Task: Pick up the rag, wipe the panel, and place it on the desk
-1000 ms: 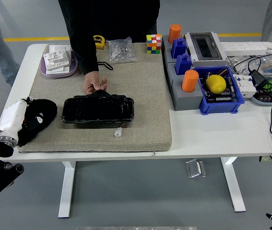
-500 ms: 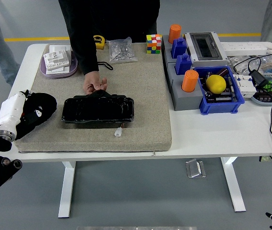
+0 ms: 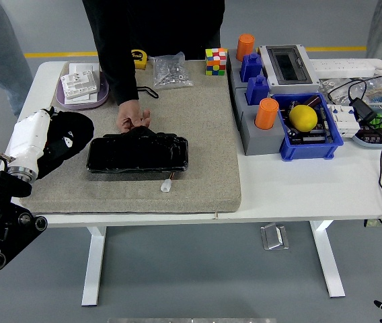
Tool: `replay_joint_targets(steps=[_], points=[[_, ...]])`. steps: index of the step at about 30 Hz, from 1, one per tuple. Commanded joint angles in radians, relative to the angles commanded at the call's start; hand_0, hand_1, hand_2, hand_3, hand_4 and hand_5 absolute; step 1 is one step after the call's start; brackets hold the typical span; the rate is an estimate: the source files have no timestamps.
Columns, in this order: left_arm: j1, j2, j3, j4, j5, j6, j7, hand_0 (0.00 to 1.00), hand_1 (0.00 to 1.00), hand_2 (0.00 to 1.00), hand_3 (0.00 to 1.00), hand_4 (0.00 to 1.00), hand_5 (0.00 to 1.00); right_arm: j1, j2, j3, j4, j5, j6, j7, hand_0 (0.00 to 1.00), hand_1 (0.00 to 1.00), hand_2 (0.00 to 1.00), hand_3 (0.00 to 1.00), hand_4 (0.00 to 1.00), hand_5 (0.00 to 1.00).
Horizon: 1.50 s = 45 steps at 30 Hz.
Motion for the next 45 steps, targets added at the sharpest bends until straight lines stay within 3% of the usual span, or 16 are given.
replay_joint_targets(steps=[12,24,39,45], points=[[-0.029,-0.04,0.063,0.042,-0.024,0.0,-0.005,0.234,0.179,0.519,0.469,0.24,0.002,0.001,-0.003,-0.006,0.001,0.004,0.0,0.0,0.771,0.586,0.709,0.625,0.998,0.561],[-0.063,-0.067,0.109,0.023,-0.02,0.0,-0.005,0.23,0.175,0.521,0.468,0.226,0.002,0.001,-0.009,-0.011,-0.002,0.006,0.004,-0.002,0.77,0.587,0.709,0.625,0.998,0.562],[-0.113,-0.101,0.235,0.032,-0.04,0.0,-0.001,0.23,0.173,0.523,0.469,0.22,0.002,0.005,-0.016,-0.024,-0.003,0.013,0.012,-0.005,0.77,0.585,0.709,0.624,0.998,0.558],[-0.155,-0.123,0.296,0.041,-0.054,0.0,0.003,0.231,0.17,0.523,0.466,0.218,0.002,0.012,-0.02,-0.036,-0.004,0.017,0.012,-0.007,0.769,0.586,0.709,0.623,0.998,0.558]])
